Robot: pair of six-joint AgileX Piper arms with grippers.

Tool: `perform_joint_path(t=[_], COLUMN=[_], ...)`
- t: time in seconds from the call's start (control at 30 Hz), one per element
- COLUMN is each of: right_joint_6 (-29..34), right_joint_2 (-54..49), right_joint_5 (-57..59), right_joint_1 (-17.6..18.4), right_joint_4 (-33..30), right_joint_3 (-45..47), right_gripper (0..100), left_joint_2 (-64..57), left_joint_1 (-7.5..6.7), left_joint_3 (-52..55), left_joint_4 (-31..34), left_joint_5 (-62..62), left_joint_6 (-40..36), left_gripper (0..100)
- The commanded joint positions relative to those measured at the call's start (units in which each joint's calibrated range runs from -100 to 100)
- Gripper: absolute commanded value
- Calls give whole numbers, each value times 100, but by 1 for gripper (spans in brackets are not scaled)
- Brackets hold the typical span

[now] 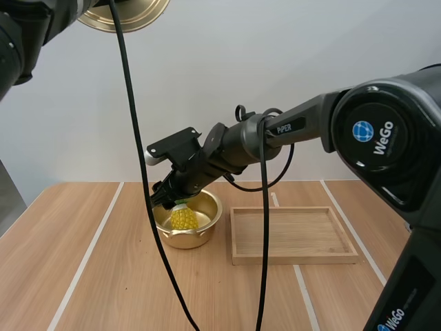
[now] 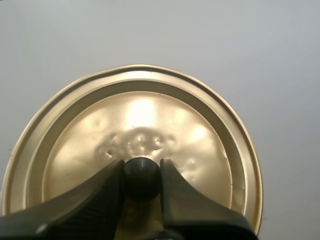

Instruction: Open the pot, put the pineapple inside, and close it

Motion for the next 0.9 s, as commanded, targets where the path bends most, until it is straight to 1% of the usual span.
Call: perform_joint_path(t=[0.0,0.17,0.4,0.6,0.87], right_joint_6=[-35,-35,-35,-35,-35], right_joint_2=[-224,-517,-1217,-2031,-3089], right_joint_5=[-107,-346,-902,-1394,-1688], right_joint_1=[0,-71,-315,-634,-1215], right_joint_4=[-145,-283,-283,-283,-283], right_joint_3=[-51,-49,-49,-49,-49], right_gripper=[100,100,100,100,100], left_joint_2=[-44,-44,-44,-44,-44], left_joint_1=[-11,-11,-11,-11,-11], left_joint_3=[-56,-56,-56,-56,-56], left_joint_4=[-48,-48,-48,-48,-48], left_joint_5=[-53,-53,-53,-53,-53], left_joint_6=[-32,-32,-32,-32,-32], left_gripper=[0,0,0,0,0])
